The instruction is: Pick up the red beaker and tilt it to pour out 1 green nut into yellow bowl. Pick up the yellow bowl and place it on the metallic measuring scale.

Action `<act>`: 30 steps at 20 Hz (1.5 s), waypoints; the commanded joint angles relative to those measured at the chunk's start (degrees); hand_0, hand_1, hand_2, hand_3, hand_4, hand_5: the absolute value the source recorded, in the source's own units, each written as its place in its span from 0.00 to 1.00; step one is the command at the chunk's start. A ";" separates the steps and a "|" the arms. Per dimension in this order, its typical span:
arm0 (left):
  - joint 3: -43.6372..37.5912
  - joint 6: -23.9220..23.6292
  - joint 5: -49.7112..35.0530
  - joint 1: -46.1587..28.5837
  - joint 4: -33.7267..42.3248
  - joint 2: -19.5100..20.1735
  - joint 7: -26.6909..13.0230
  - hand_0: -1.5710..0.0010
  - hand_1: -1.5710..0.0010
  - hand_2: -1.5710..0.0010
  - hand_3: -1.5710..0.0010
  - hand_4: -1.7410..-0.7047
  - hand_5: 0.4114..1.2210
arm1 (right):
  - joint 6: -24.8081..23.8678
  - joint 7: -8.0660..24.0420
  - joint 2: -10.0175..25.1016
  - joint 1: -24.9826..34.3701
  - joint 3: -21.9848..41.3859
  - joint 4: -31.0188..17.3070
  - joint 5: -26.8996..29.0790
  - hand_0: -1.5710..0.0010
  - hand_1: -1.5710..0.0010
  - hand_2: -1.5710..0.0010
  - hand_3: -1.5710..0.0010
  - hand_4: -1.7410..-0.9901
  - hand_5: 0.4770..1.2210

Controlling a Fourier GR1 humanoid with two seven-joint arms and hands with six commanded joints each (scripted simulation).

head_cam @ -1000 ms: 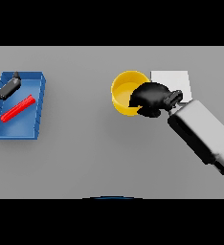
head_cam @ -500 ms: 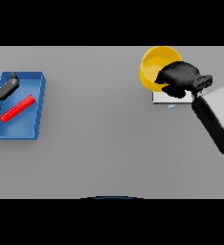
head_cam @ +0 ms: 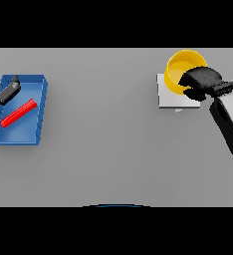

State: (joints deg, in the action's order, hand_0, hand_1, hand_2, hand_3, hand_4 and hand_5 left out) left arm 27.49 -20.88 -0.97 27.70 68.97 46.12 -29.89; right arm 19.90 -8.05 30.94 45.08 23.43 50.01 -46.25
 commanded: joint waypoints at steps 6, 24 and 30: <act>-0.29 0.41 -0.24 0.45 -1.47 -0.38 1.00 1.00 1.00 1.00 1.00 0.98 0.33 | -2.27 -2.49 -1.54 0.08 -0.43 -4.64 0.46 0.00 0.00 0.14 0.13 0.00 1.00; 0.41 0.41 0.50 1.25 -1.74 -0.97 0.57 1.00 1.00 1.00 1.00 0.98 0.31 | -0.86 -5.39 -2.02 1.34 1.23 -6.75 -0.69 0.89 0.91 0.88 0.75 0.26 0.51; 0.55 0.24 1.00 2.01 -2.80 -1.26 0.38 1.00 1.00 1.00 1.00 0.98 0.31 | -1.62 -4.31 -2.52 2.24 0.51 -8.81 -0.65 0.97 0.98 0.97 0.86 0.31 0.40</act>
State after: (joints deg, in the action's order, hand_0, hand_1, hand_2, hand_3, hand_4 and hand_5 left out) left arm 28.03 -20.65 0.03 29.72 66.17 44.86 -29.50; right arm 18.26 -12.30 28.44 47.34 23.93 41.21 -46.91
